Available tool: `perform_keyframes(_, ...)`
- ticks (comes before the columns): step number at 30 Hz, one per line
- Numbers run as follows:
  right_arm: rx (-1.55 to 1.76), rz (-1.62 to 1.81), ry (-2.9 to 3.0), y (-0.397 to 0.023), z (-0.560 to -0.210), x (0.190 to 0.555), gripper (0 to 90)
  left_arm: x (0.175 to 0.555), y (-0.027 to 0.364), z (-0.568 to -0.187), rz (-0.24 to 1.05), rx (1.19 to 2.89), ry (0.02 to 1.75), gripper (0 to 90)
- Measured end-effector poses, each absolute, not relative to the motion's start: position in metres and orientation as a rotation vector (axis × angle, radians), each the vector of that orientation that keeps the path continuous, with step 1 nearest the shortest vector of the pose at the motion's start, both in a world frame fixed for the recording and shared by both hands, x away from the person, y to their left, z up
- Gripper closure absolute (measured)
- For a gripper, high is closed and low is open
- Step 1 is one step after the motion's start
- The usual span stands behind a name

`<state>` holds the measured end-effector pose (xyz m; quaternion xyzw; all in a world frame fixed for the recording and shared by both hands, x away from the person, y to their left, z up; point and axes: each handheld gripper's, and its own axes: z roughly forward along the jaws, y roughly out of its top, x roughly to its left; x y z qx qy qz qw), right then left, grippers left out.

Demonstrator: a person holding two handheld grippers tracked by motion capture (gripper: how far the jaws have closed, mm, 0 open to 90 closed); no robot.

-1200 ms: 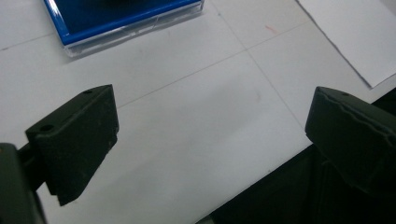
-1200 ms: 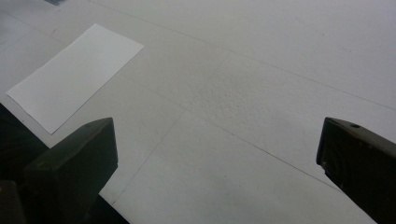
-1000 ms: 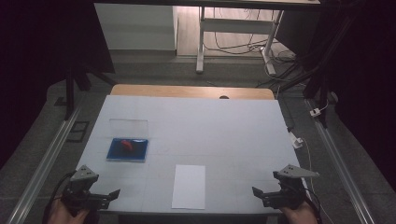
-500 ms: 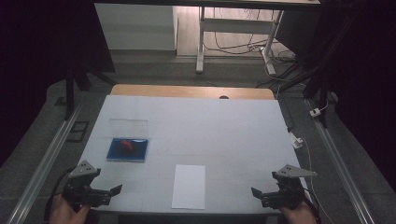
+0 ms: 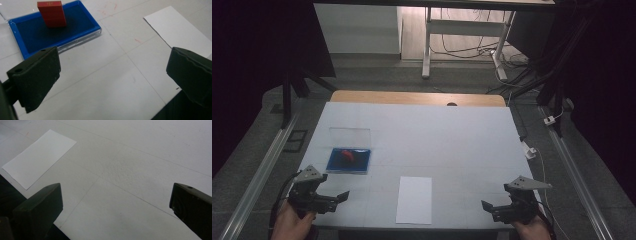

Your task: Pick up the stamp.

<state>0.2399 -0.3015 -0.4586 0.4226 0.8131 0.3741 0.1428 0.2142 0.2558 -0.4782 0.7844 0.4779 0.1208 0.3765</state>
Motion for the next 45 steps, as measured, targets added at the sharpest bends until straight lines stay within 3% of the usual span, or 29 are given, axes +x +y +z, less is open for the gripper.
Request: perform_keyframes(45, 1.21, 1.061, 2.375, -0.3, -0.459, 0.241, 0.0, 0.314, 0.245, -0.488, 0.392, 2.059, 1.278, 0.0)
